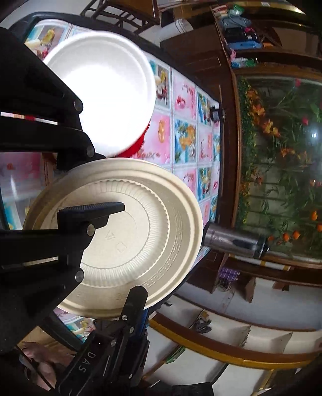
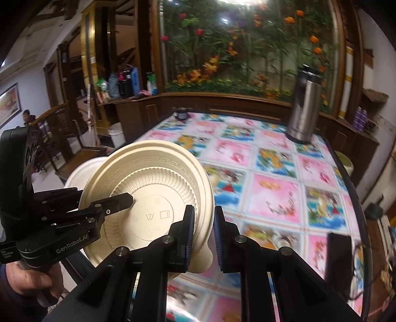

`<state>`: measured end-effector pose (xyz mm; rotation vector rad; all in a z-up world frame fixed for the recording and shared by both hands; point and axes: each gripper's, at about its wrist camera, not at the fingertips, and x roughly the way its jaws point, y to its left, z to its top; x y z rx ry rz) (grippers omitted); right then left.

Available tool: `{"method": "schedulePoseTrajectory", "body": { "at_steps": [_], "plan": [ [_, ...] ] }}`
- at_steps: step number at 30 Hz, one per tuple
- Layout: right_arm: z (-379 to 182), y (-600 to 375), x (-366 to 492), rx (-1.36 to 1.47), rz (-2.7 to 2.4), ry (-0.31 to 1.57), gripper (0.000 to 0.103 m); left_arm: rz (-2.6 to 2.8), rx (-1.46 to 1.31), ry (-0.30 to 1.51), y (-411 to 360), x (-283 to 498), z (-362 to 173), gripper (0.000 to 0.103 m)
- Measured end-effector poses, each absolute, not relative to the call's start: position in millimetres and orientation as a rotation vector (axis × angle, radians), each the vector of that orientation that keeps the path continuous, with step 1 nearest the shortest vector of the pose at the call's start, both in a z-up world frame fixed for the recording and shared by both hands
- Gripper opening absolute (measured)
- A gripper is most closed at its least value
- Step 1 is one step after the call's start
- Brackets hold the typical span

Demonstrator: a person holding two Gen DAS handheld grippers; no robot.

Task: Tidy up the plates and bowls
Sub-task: 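Carry the beige bowl with both grippers toward the red plate stack, then open the right gripper and leave the beige bowl in the left gripper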

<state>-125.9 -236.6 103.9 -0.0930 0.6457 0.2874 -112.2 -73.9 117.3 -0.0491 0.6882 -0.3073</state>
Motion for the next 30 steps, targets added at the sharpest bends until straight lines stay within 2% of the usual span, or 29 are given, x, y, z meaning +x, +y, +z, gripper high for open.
{"method": "schedulePoseTrajectory", "body": {
  "at_steps": [14,30],
  "plan": [
    [99.3,-142.3,-78.0,-0.087,0.494,0.708,0.015,-0.114,-0.148,0.667,18.8,-105.0,114.0,0.015],
    [67.2,-111.4,-48.1,-0.069,0.558,0.847,0.015,-0.064,-0.176,0.718,46.4,-96.6,90.6,0.015]
  ]
}}
